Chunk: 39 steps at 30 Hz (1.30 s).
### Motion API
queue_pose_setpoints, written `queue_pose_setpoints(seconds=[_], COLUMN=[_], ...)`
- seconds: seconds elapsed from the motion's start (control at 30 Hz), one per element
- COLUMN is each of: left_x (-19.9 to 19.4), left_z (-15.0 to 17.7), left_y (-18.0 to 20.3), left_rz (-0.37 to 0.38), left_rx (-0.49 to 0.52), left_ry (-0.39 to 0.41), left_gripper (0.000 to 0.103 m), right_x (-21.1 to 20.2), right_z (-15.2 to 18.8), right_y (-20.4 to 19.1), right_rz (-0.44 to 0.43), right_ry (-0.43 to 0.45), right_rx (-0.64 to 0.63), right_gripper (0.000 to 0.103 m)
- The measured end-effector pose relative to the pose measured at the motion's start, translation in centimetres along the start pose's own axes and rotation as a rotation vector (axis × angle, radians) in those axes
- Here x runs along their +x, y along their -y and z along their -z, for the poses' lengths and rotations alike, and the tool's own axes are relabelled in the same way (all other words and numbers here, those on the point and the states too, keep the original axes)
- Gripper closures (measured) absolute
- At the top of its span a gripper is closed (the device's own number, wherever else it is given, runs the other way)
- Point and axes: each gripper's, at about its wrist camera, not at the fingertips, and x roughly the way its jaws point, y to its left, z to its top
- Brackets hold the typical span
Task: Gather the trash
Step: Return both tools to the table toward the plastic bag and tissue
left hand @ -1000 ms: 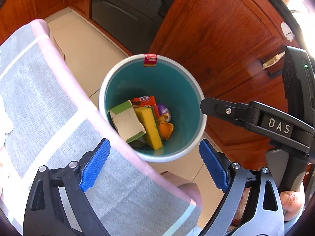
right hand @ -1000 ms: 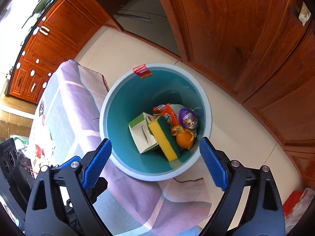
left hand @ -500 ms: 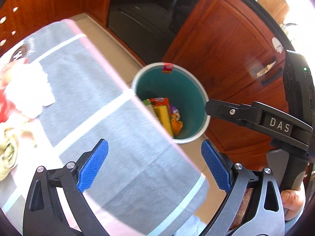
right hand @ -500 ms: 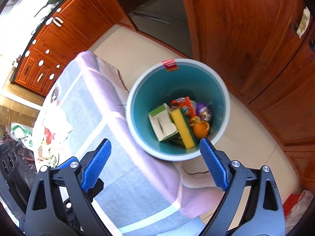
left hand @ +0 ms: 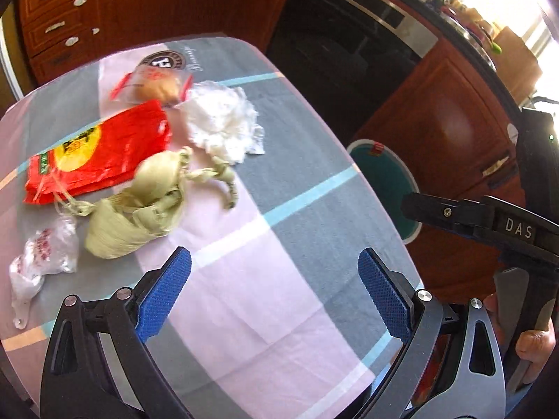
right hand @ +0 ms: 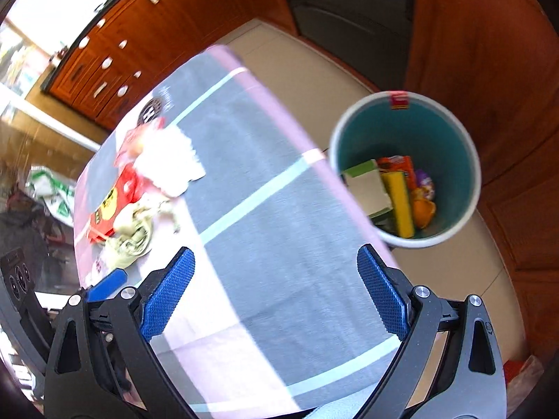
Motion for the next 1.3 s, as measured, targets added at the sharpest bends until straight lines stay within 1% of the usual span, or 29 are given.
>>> queue_pose_setpoints(seconds=[0.1,0.33,0.47,0.6,0.73,0.93,1.17,1.3], left_x=[-1.8,-4.9,-5.7,-5.9,-5.5,-3.7,-1.8,-1.2], left_z=[0.4,1.8,2.6,3.1,3.4,3.5,3.1,2.9], left_y=[-3.4,-11.6,-15.3,-18.1,-19.7,-21.5,-22.1,-21.8], left_rz=[-0.031,-0.085,-0.119,-0.148,-0.169,-0.174,-0.193,-0.192], left_rx=[-0.033,-0.154,-0.198,-0.230,-0.228,-0.216,-0.180,-0.161], left_ry=[0.023,0.055,0.053,0.040,0.027,-0.007,-0.056,-0.065], left_gripper=[0.006,0.006,0.006,0.006,0.006,0.006,0.006,0.006], right_x=[0.6,2.7,4.2,5.9,7.4,10.7,13.5,13.9], right_z=[0.6,1.9,2.0,1.9,1.7,1.5,1.2,0.6], right_y=[-3.2,-10.8,-13.8,-16.3,-18.0,-20.2,-21.2,-20.8], right_rz=[-0.004,-0.003,-0.008,-0.018,-0.040,-0.048,-0.048,-0.058], right_ry=[-0.018,-0.062,-0.087,-0.107,-0.101,-0.154,-0.176,-0.183], right_rx=[-0.041,-0.151,-0.190,-0.203,-0.205,-0.218,-0.231,-0.214], right_gripper=[0.013,0.013,0.013,0.013,0.013,0.013,0.013,0.013])
